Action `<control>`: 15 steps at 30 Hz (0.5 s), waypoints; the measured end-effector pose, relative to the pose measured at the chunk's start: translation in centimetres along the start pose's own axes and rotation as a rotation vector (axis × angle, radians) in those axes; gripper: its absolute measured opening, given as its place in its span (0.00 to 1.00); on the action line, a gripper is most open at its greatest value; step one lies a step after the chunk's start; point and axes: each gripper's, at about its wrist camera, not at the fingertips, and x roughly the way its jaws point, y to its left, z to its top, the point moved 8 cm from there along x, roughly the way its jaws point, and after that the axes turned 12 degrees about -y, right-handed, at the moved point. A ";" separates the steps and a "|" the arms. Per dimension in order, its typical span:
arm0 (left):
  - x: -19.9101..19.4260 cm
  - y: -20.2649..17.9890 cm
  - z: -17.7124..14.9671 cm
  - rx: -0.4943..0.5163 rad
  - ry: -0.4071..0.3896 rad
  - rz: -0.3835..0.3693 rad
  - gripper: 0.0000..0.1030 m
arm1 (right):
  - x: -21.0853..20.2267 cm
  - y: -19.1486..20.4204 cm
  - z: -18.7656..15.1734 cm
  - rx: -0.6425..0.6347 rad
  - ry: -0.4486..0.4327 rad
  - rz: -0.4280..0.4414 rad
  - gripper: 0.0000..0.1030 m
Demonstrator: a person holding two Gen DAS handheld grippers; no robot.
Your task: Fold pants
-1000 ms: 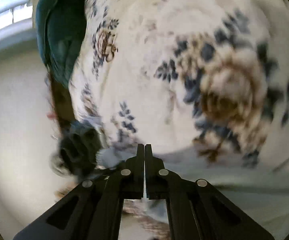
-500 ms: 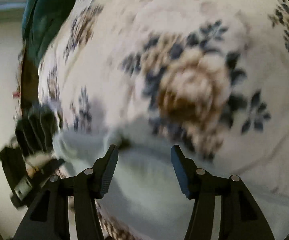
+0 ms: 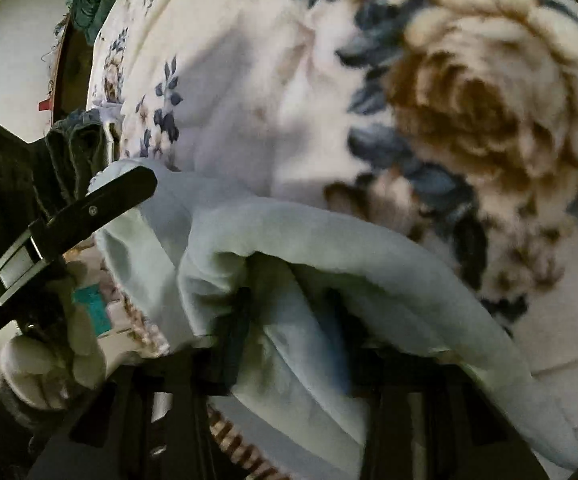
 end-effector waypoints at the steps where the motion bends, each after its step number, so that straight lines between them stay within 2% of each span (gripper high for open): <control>1: 0.0 0.0 0.0 -0.003 -0.003 -0.001 0.87 | -0.1 -0.1 0.1 0.018 -0.023 -0.024 0.08; 4: 0.0 0.1 0.4 -0.030 -0.010 -0.012 0.87 | -2.1 0.3 1.0 0.079 -0.135 -0.023 0.07; 8: -0.1 0.5 0.9 -0.090 -0.022 -0.038 0.87 | -6.7 -0.1 1.8 0.187 -0.302 0.048 0.06; 9: -0.1 0.7 1.1 -0.108 -0.027 -0.040 0.87 | -7.3 -0.5 2.1 0.199 -0.337 0.030 0.05; 12: -0.3 1.2 1.3 -0.157 -0.026 -0.052 0.87 | -6.7 -1.7 2.8 0.243 -0.332 0.045 0.05; 14: -0.6 1.2 1.4 -0.179 -0.025 -0.065 0.87 | -5.5 -2.5 3.4 0.315 -0.259 0.188 0.09; 15: -0.7 1.2 1.4 -0.182 -0.025 -0.070 0.87 | -4.7 -2.9 3.8 0.383 -0.211 0.276 0.15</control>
